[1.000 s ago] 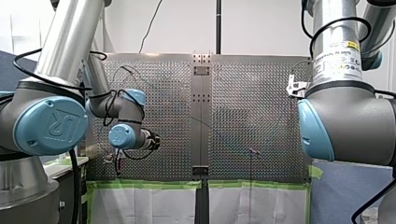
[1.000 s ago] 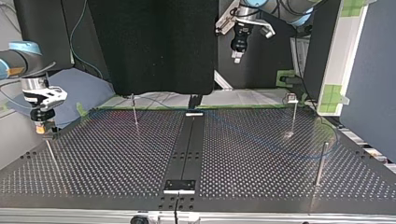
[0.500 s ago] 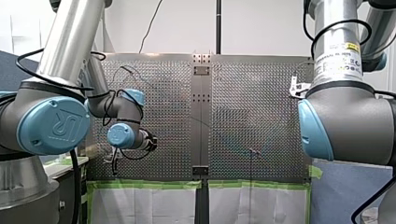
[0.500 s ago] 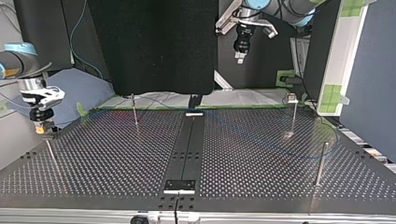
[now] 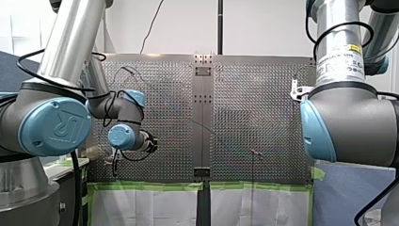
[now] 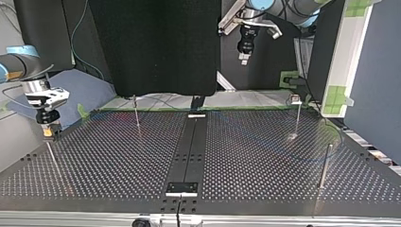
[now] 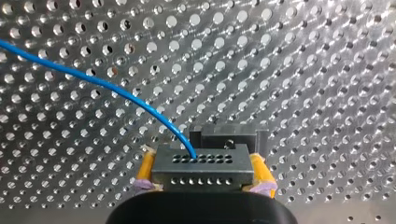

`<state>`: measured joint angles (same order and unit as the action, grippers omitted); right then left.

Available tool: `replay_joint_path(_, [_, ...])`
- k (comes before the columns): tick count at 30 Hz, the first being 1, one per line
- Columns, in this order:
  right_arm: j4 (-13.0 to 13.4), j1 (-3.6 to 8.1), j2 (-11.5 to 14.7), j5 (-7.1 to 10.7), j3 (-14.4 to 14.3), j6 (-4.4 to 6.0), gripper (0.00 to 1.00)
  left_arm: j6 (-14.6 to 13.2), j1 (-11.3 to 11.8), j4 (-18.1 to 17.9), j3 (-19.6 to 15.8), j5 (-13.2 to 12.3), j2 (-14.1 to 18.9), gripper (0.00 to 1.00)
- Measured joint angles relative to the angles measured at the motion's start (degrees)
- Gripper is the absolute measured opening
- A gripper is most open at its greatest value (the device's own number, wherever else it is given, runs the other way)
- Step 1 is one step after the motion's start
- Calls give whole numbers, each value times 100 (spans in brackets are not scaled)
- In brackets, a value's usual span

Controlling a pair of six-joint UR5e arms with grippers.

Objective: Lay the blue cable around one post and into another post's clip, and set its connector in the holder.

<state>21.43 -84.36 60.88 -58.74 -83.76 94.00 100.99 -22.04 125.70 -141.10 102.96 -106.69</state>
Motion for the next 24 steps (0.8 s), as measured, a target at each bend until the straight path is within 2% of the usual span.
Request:
replay_joint_path(12, [-14, 25, -27, 111, 91, -53, 0, -10, 60, 8, -1, 0, -1, 100])
replay_joint_path(24, [184, 29, -49, 271, 108, -43, 0, -16, 82, 8, 2, 0, -2, 100])
